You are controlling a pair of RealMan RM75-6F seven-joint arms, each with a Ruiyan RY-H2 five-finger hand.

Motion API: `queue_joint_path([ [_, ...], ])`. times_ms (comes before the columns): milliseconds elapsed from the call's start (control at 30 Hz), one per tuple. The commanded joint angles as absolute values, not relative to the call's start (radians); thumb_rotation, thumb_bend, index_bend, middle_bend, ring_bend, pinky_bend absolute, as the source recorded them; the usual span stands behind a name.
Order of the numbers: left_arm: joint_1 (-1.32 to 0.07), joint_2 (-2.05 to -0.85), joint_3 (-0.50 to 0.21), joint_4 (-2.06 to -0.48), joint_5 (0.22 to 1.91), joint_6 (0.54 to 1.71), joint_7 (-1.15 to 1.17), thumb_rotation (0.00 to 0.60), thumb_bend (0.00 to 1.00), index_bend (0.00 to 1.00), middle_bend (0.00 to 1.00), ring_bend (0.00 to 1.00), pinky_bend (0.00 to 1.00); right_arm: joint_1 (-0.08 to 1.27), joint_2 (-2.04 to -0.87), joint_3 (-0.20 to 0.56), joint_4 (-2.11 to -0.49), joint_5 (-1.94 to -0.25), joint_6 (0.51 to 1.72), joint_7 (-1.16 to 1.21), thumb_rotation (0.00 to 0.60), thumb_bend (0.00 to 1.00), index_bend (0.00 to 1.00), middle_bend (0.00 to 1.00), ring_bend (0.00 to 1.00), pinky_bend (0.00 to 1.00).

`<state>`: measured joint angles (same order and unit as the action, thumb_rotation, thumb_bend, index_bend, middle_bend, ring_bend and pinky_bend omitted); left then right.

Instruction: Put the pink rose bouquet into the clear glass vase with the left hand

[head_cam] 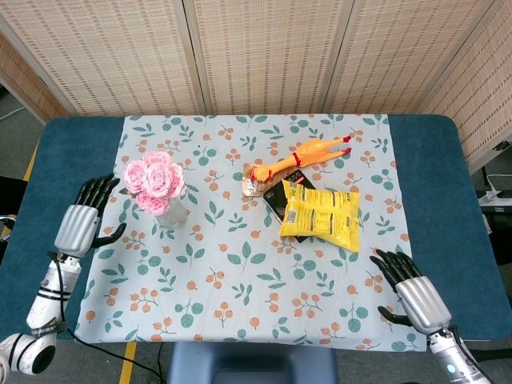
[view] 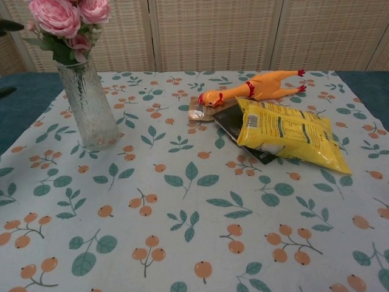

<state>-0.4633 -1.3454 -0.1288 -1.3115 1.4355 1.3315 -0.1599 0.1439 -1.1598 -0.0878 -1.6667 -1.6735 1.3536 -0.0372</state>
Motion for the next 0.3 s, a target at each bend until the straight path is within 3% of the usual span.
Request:
queue_joint_path([
  [33, -0.35, -1.275, -0.037, -1.371, 1.443, 1.402, -0.014, 0.6, 0.33, 0.0, 0.0, 0.0, 0.01, 0.144, -1.161, -0.088, -1.666, -1.672, 1.352, -0.042, 0.6, 0.14, 0.0, 0.0, 0.0, 0.0],
  [133, -0.276, -1.256, 0.036, -1.391, 1.467, 1.433, 0.003, 0.6, 0.33, 0.0, 0.0, 0.0, 0.01, 0.142, -1.163, -0.088, -1.668, -1.671, 1.353, -0.053, 0.6, 0.14, 0.0, 0.0, 0.0, 0.0],
  [300, -0.209, -1.275, 0.081, -1.357, 1.492, 1.468, 0.012, 0.6, 0.33, 0.0, 0.0, 0.0, 0.01, 0.132, -1.168, -0.08, -1.667, -1.66, 1.368, -0.079, 0.6, 0.14, 0.0, 0.0, 0.0, 0.0],
])
